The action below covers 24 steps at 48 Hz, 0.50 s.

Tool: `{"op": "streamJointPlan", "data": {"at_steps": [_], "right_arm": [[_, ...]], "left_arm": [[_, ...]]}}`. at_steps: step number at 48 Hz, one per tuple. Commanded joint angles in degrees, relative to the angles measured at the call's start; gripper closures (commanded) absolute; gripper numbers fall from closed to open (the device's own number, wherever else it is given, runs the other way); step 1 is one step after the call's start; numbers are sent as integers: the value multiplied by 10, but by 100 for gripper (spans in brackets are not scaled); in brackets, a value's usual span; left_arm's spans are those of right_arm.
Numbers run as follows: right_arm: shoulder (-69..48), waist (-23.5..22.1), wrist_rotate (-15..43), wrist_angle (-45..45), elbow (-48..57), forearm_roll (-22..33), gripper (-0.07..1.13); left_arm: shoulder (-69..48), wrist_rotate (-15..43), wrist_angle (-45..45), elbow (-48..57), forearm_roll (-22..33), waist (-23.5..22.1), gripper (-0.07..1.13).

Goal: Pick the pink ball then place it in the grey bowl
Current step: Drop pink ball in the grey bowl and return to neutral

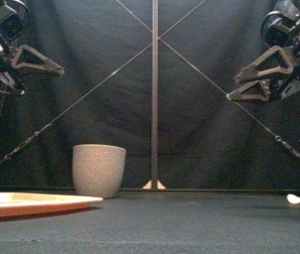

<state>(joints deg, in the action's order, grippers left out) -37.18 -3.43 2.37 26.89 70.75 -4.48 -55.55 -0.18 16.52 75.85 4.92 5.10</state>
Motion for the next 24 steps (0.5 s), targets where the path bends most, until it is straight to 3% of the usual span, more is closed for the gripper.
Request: {"op": "streamJointPlan", "data": {"at_steps": [1, 24], "right_arm": [[-1, -3, 0, -1, -6, -7, 8], [-1, -4, -1, -1, -14, -15, 8]], "left_arm": [[1, 1, 3, -9, 2, 1, 100], [1, 4, 4, -7, 1, -1, 100]]}}
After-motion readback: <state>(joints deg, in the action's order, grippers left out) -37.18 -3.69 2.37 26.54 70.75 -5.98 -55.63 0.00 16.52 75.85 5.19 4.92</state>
